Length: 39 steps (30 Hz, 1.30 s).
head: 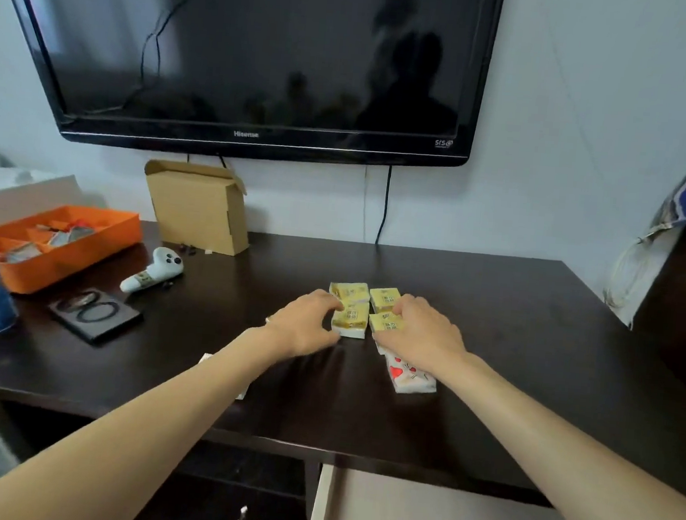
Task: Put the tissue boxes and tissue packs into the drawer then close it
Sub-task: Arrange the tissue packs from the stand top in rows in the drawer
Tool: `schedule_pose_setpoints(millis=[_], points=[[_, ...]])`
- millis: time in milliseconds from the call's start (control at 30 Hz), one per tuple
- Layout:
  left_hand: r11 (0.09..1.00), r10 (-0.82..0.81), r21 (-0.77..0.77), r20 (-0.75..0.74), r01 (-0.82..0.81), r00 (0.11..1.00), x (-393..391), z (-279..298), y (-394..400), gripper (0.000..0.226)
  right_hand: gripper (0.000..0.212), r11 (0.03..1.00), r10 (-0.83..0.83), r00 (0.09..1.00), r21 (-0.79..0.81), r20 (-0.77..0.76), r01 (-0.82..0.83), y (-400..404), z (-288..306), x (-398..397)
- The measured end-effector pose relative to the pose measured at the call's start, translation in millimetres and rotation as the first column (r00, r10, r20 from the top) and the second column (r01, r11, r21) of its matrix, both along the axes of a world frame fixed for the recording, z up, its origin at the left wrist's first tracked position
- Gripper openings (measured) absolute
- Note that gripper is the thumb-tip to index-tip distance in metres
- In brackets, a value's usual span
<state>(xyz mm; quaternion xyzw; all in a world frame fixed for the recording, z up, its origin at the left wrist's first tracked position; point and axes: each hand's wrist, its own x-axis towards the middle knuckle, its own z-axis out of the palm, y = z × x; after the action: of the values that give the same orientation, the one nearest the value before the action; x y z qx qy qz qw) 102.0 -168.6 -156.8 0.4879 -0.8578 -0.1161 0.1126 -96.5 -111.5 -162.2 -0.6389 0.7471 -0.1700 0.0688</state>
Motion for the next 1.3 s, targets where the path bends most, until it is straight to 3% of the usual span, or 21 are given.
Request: schedule_pose_setpoints(millis=[100, 200, 333, 433, 500, 567, 767, 867, 967, 1133, 1200, 1300], points=[[0.999, -0.04, 0.04, 0.077, 0.037, 0.996, -19, -1, -13, 0.054, 0.073, 0.997, -0.059, 0.997, 0.037, -0.056, 0.061, -6, -6, 3], [0.997, -0.049, 0.064, 0.158, 0.04, 0.986, -28, -4, -17, 0.04, 0.069, 0.997, -0.078, 0.996, 0.02, -0.038, 0.079, -9, -10, 5], [0.998, -0.064, -0.002, 0.199, 0.066, 0.978, -27, -12, -5, 0.036, 0.059, 0.989, -0.114, 0.972, -0.066, 0.204, 0.13, -5, -10, -1], [0.994, -0.105, -0.005, 0.206, 0.109, 0.973, -20, -12, 11, 0.035, 0.052, 0.972, -0.048, 0.878, -0.178, 0.476, 0.15, 6, -4, -14], [0.988, -0.146, -0.019, 0.231, 0.155, 0.962, -15, -13, 24, 0.034, 0.054, 0.959, -0.007, 0.835, -0.233, 0.55, 0.162, 21, -1, -23], [0.98, -0.179, -0.044, 0.237, 0.195, 0.955, -8, -14, 39, 0.033, 0.062, 0.953, -0.002, 0.857, -0.258, 0.515, 0.157, 41, -3, -31], [0.969, -0.239, -0.023, 0.171, 0.247, 0.956, 7, -18, 78, 0.02, 0.068, 0.981, 0.002, 0.985, -0.193, 0.175, 0.032, 122, -30, -48], [0.97, -0.242, -0.011, 0.122, 0.245, 0.963, 9, -17, 91, 0.024, 0.066, 0.989, 0.002, 1.0, -0.147, -0.011, -0.003, 149, -42, -53], [0.968, -0.251, 0.04, 0.048, 0.249, 0.967, 10, -18, 100, 0.025, 0.062, 0.993, 0.034, 0.994, -0.111, -0.101, -0.046, 158, -44, -52], [0.983, -0.157, 0.087, -0.027, 0.159, 0.987, 9, -17, 109, 0.025, 0.068, 0.982, 0.163, 0.987, 0.091, 0.006, -0.163, 155, -28, -55], [0.986, -0.149, 0.076, -0.037, 0.151, 0.988, 10, -15, 119, 0.027, 0.055, 0.975, 0.206, 0.977, 0.071, 0.051, -0.21, 158, -19, -57], [0.976, -0.205, 0.069, -0.058, 0.209, 0.977, 14, -12, 147, 0.034, 0.057, 0.978, 0.209, 0.974, -0.019, 0.09, -0.208, 173, -12, -57]])
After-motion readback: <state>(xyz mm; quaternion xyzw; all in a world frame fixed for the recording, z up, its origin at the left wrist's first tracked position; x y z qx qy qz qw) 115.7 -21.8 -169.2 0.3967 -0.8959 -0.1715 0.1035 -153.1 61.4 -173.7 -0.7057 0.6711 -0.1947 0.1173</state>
